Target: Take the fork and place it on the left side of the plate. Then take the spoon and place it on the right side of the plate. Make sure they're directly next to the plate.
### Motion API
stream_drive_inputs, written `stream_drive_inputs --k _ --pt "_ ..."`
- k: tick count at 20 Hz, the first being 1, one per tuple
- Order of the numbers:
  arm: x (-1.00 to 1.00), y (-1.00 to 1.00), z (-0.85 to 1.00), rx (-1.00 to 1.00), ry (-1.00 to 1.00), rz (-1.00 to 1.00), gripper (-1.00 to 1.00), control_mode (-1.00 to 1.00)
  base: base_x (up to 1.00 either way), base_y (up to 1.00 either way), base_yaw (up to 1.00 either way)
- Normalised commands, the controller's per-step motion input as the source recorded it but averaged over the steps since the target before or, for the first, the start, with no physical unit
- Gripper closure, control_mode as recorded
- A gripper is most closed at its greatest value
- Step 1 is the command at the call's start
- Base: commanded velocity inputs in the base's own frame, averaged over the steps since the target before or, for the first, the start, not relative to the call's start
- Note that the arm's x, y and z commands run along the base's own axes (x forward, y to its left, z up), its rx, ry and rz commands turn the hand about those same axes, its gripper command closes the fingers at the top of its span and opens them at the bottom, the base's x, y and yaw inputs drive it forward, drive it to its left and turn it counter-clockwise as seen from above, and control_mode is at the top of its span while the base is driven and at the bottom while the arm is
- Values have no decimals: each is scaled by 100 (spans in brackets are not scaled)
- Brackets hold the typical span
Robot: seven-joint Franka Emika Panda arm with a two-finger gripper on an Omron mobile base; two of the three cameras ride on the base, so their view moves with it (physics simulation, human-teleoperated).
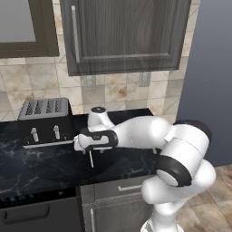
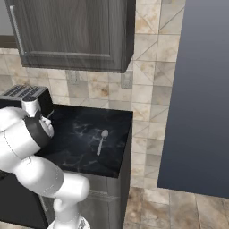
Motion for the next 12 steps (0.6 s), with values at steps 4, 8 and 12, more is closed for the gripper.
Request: stream_drive_inputs --k 4,8,12 --pt "16 0 -14 -3 0 0 -100 -100 0 0 0" --pt "23 0 -11 -1 0 0 -100 -100 0 0 0" --pt "28 0 -8 0 0 0 -100 -100 0 0 0"
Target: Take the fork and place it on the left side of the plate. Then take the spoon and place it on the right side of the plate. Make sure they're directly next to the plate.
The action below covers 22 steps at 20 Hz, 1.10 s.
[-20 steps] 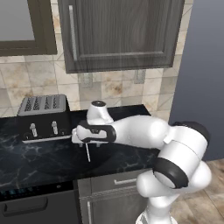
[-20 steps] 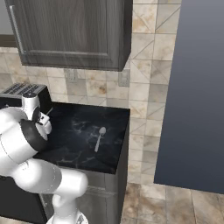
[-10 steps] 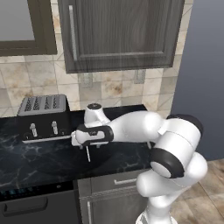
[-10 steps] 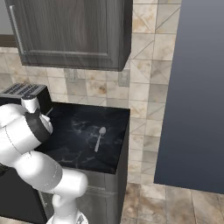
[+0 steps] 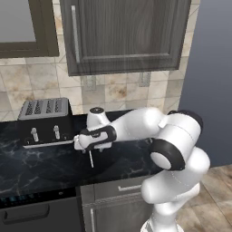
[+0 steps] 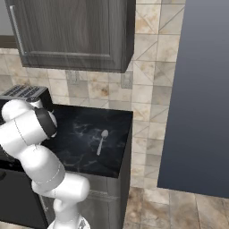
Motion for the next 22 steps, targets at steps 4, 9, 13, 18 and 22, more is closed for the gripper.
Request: stream_drive_inputs --k 4,9,13,18,22 --pt "28 0 -10 0 0 0 -100 -100 0 0 0" --pt "30 8 -19 -2 0 0 -100 -100 0 0 0" --pt "22 21 -26 -6 0 0 -100 -100 0 0 0" --pt "20 18 -27 -7 0 0 -100 -100 0 0 0" --pt "16 9 -19 -5 0 0 100 -100 0 0 0"
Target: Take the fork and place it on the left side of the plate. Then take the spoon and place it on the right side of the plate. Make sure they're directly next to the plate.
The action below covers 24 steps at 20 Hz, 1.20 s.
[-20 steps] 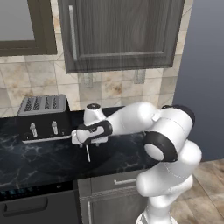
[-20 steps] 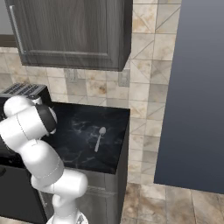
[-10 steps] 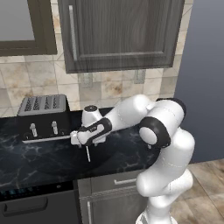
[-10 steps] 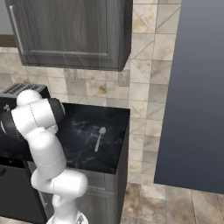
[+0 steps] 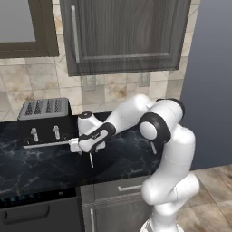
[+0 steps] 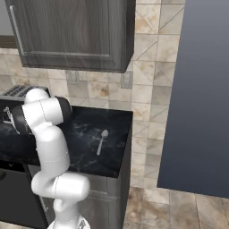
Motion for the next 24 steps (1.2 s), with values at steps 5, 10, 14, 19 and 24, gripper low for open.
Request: stream_drive_inputs --k 5,10,14,19,24 --pt "4 0 -8 -3 0 -1 100 -100 0 0 0" --pt "0 0 0 0 -9 -3 100 -100 0 0 0" --pt "-24 -33 9 6 -22 -8 100 -100 0 0 0" --pt "-58 -74 58 7 -37 -10 100 -100 0 0 0" --pt "-84 -85 100 12 -34 -9 100 -100 0 0 0"
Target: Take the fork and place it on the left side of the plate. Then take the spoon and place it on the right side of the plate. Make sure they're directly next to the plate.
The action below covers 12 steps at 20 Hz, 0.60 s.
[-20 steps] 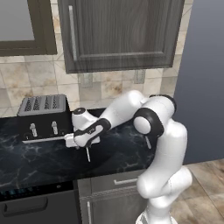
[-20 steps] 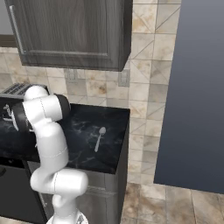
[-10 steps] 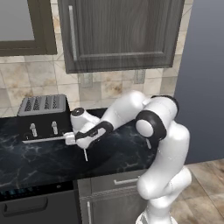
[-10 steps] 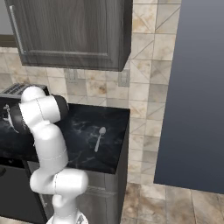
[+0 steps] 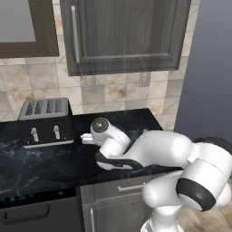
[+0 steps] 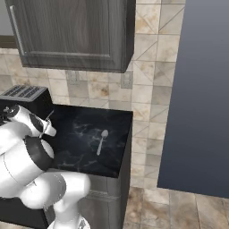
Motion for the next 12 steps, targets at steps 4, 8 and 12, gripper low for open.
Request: stream_drive_inputs --k 4,8,12 --pt "-87 -84 100 14 -19 -12 100 -100 0 0 0" --pt "-78 -88 100 15 -3 -14 100 -100 0 0 0" --pt "-50 -81 100 16 6 -18 100 -100 0 0 0"
